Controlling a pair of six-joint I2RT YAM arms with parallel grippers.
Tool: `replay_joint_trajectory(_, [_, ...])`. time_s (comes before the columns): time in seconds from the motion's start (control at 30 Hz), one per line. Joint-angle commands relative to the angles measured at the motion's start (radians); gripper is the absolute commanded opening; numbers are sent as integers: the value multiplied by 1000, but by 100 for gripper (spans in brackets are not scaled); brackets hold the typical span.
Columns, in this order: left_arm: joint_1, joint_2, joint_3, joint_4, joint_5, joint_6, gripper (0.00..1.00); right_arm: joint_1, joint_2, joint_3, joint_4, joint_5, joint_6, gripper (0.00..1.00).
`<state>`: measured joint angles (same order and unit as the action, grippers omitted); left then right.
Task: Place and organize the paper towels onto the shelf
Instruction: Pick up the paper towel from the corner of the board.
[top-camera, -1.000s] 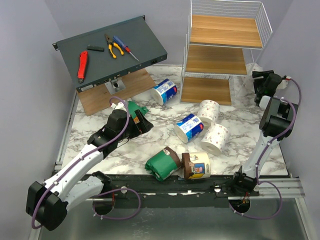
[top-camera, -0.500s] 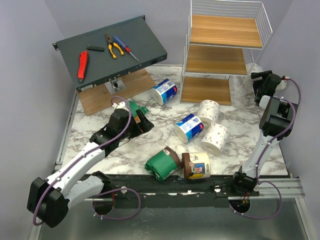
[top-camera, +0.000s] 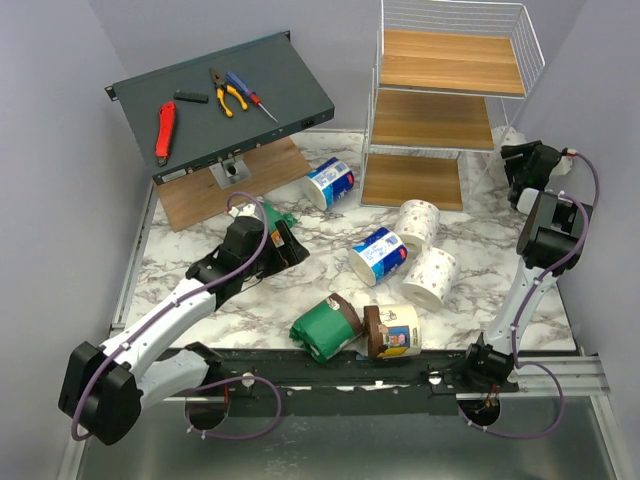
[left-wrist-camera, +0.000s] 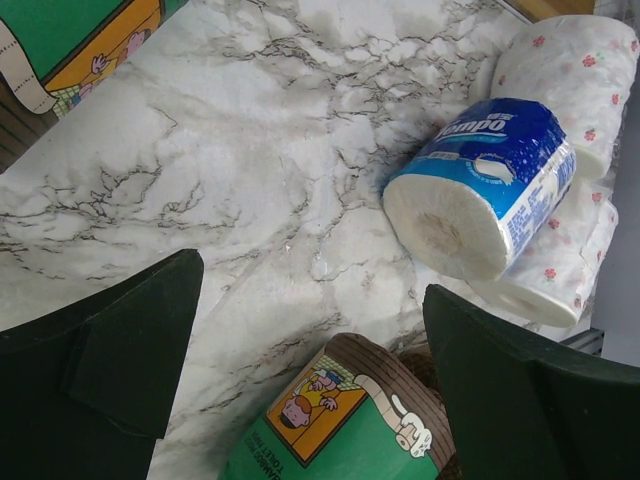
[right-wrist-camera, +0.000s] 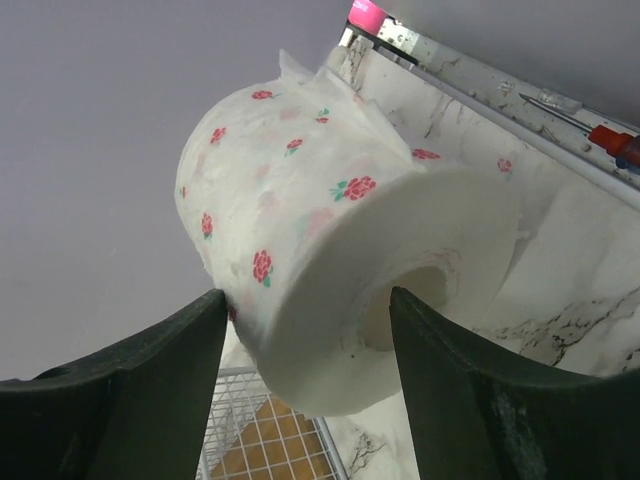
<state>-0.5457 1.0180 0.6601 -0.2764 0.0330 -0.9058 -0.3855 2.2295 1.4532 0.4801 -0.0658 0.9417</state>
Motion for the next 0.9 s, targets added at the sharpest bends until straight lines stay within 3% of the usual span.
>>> replay_joint_trajectory(0.0, [-5, 16, 36, 15, -9, 1, 99, -9, 34, 17, 56, -39, -12, 65])
replay_joint_trajectory(0.2, [-5, 8, 35, 11, -6, -4, 99, -9, 11, -13, 85, -54, -4, 46])
replay_joint_trajectory(0.37, [-5, -33, 20, -3, -15, -7, 98, -10, -54, -72, 91, -44, -8, 39])
replay_joint_trajectory(0.57, [-5, -117, -6, -21, -25, 2, 99, -3, -200, -185, 44, 5, -11, 36])
replay_joint_trajectory(0.87, [-4, -269, -81, -55, -68, -11, 99, 39, -519, -352, -218, 144, -89, 34])
